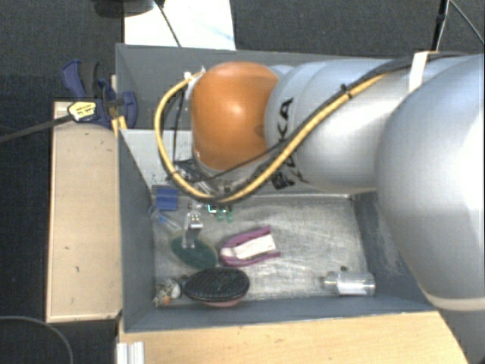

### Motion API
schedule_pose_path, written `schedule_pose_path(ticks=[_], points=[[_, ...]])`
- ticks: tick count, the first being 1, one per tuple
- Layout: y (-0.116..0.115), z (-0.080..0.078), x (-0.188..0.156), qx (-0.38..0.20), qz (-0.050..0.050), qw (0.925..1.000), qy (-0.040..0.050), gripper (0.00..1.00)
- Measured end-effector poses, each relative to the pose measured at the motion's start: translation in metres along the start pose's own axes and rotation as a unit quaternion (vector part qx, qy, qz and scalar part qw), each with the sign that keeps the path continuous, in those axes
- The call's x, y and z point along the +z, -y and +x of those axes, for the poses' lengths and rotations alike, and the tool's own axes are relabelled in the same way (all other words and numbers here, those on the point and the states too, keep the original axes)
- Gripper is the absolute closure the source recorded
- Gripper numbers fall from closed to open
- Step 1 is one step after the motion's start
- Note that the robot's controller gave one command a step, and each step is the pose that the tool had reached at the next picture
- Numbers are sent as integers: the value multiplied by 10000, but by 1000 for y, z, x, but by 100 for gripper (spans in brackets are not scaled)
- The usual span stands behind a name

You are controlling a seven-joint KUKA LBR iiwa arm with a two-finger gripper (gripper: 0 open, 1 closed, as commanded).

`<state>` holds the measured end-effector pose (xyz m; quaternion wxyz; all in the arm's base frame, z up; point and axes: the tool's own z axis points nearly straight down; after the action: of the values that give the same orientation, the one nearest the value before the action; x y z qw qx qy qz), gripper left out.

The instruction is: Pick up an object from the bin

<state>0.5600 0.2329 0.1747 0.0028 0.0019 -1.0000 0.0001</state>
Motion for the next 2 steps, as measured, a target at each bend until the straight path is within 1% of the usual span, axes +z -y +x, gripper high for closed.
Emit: schedule_pose_path(ticks=[1, 2], points=[[44, 31, 93, -280, 6, 9996, 21, 0], [43, 30, 90, -243, 3, 9997, 37, 100]])
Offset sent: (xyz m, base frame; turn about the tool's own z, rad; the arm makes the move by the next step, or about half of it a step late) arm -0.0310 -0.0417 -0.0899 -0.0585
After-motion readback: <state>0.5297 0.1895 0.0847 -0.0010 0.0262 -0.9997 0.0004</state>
